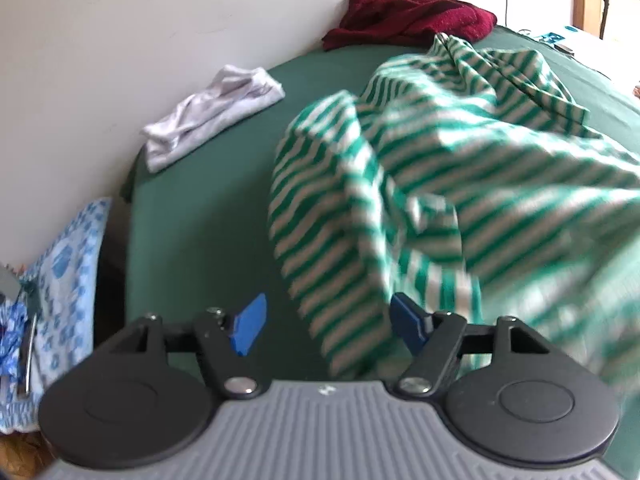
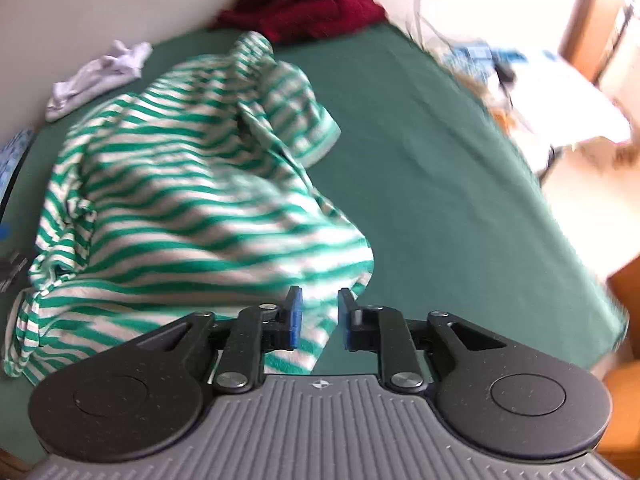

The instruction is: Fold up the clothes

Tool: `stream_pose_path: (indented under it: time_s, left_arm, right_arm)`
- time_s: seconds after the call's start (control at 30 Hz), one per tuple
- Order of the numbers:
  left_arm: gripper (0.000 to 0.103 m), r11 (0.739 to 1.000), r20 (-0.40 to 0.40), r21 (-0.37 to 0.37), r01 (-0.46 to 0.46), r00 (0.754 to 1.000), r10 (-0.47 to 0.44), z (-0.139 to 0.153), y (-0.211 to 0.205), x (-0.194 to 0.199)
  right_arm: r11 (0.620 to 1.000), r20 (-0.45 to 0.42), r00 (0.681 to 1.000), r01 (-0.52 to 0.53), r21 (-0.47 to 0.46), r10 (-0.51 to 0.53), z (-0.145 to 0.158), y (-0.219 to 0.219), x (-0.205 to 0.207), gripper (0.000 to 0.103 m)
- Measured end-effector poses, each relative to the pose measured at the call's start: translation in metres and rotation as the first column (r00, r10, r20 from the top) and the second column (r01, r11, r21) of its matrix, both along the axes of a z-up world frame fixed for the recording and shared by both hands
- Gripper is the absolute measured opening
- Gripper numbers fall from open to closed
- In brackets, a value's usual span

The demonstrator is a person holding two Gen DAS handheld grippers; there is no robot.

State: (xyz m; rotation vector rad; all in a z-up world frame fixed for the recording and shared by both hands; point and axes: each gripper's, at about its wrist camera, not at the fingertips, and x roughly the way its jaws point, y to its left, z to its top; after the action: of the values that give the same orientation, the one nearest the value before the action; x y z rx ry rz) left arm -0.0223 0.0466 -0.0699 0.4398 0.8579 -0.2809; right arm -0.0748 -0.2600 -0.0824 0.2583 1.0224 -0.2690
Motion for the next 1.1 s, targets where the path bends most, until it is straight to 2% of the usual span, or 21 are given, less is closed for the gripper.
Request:
stream_pose_path:
  time_s: [0.07,0.1,0.2,0.27,0.33,0.4,0.5,0.53,0.57,0.6,0.63,0.67,0.7,0.77,0.87,0.9,0.93,1.0,1.07,1.1]
  left_arm:
    - [0.083,1.0,-0.041,-0.004,-0.003,0.999,0.003,-0.001,0.022,-0.022]
    - [0.085,1.0,-0.07,-0.01,0.0,0.998,-0.001,-0.003,0.033,-0.033]
    - [0.085,0.998,-0.161,-0.053,0.016,0.987,-0.025,-0.01,0.054,-0.06]
    - [0.086,0.995,-0.188,-0.076,0.062,0.979,-0.076,-0.017,0.049,-0.077]
    - [0.087,0.995,-0.165,-0.029,0.096,0.981,-0.1,-0.026,0.032,-0.085]
    - [0.084,0.994,-0.136,0.021,0.108,0.985,-0.105,-0.035,0.016,-0.088]
    - [0.081,0.998,-0.113,-0.006,0.062,0.992,-0.062,-0.038,0.007,-0.077]
    - [0.074,0.999,-0.114,-0.015,0.047,0.992,-0.049,-0.037,0.005,-0.074]
    - [0.057,0.999,-0.121,-0.029,0.031,0.992,-0.034,-0.035,0.003,-0.071]
    - [0.049,0.999,-0.134,-0.05,0.006,0.991,-0.013,-0.034,0.002,-0.065]
    - [0.039,0.997,-0.148,-0.071,-0.018,0.989,0.008,-0.033,0.001,-0.06]
    - [0.029,0.995,-0.159,-0.093,-0.045,0.987,0.03,-0.031,0.001,-0.054]
    - [0.025,0.989,-0.157,-0.12,-0.082,0.986,0.063,-0.027,0.002,-0.049]
    - [0.023,0.973,-0.142,-0.176,-0.151,0.982,0.127,-0.013,0.007,-0.035]
    - [0.021,0.929,-0.075,-0.299,-0.217,0.976,0.203,0.04,0.019,-0.008]
    - [0.017,0.91,-0.047,-0.345,-0.228,0.973,0.226,0.062,0.024,0.0]
    - [0.008,0.894,-0.006,-0.382,-0.233,0.968,0.25,0.086,0.028,0.002]
    - [0.008,0.859,0.073,-0.454,-0.236,0.951,0.3,0.133,0.037,0.006]
    - [0.008,0.834,0.128,-0.5,-0.235,0.932,0.339,0.174,0.045,0.004]
    - [0.008,0.837,0.159,-0.494,-0.233,0.923,0.351,0.187,0.045,-0.001]
  right_arm:
    - [0.995,0.018,1.0,0.012,0.101,-0.014,0.001,-0.008,-0.014,0.062]
    - [0.99,0.034,0.999,0.001,0.142,-0.006,0.002,-0.007,-0.023,0.068]
    - [0.98,0.008,0.993,-0.117,0.163,0.117,0.001,0.008,-0.036,0.069]
    - [0.97,-0.032,0.979,-0.195,0.143,0.202,-0.007,0.025,-0.038,0.069]
    - [0.953,-0.062,0.959,-0.264,0.146,0.275,-0.015,0.038,-0.041,0.069]
    - [0.94,-0.049,0.944,-0.317,0.127,0.325,-0.021,0.051,-0.041,0.069]
    - [0.937,-0.064,0.935,-0.347,0.048,0.349,-0.033,0.063,-0.036,0.068]
    - [0.935,-0.073,0.933,-0.353,0.022,0.353,-0.038,0.066,-0.033,0.066]
    - [0.932,-0.063,0.93,-0.362,-0.001,0.361,-0.039,0.066,-0.034,0.062]
    - [0.929,-0.052,0.928,-0.37,-0.024,0.369,-0.04,0.065,-0.034,0.057]
    - [0.923,-0.043,0.924,-0.383,-0.049,0.381,-0.04,0.066,-0.034,0.041]
    - [0.921,-0.027,0.921,-0.388,-0.029,0.388,-0.038,0.062,-0.032,0.02]
    - [0.919,-0.011,0.919,-0.394,-0.008,0.394,-0.036,0.059,-0.031,0.011]
    - [0.922,0.049,0.921,-0.386,-0.021,0.386,-0.018,0.042,-0.019,0.004]
    - [0.932,0.161,0.918,-0.363,-0.023,0.362,0.018,0.013,0.001,0.002]
    - [0.939,0.235,0.913,-0.343,-0.006,0.335,0.042,-0.001,0.009,0.002]
    - [0.946,0.307,0.901,-0.324,0.012,0.305,0.067,-0.015,0.017,0.002]
    - [0.951,0.482,0.841,-0.305,0.046,0.246,0.125,-0.042,0.02,0.002]
    - [0.947,0.634,0.749,-0.311,0.083,0.191,0.182,-0.066,0.018,0.002]
    - [0.943,0.702,0.695,-0.317,0.101,0.158,0.211,-0.078,0.017,0.002]
